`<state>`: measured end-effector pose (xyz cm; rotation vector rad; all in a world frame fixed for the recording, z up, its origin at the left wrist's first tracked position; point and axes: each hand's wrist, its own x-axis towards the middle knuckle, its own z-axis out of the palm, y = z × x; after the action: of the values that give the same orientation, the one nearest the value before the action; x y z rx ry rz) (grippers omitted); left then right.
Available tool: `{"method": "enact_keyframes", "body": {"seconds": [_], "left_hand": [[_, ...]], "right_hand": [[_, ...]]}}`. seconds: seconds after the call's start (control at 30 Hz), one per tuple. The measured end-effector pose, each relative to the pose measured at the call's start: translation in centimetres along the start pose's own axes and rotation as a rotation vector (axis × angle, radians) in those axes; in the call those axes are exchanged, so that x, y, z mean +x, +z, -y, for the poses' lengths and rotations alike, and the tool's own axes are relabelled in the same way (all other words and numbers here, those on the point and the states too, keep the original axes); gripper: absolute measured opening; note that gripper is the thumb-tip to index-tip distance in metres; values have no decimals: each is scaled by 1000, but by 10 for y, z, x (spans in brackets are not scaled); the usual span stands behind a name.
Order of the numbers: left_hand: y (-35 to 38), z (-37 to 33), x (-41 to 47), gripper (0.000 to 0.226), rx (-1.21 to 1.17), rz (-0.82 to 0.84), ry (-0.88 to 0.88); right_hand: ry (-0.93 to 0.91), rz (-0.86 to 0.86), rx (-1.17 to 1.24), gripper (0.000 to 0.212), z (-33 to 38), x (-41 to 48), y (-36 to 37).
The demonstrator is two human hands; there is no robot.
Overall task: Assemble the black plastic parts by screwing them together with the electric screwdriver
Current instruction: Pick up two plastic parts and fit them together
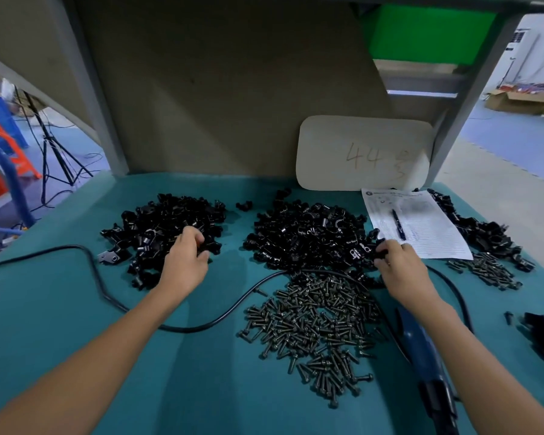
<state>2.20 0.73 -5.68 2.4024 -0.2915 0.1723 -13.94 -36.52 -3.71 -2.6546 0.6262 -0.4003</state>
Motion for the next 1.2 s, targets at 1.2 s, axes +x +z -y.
{"method": "enact_keyframes", "body": {"seconds": [1.2], "left_hand": [[9, -94, -186, 43, -1282, 675, -357]], "right_hand": [[325, 314, 1539, 20, 90, -173, 16]]}}
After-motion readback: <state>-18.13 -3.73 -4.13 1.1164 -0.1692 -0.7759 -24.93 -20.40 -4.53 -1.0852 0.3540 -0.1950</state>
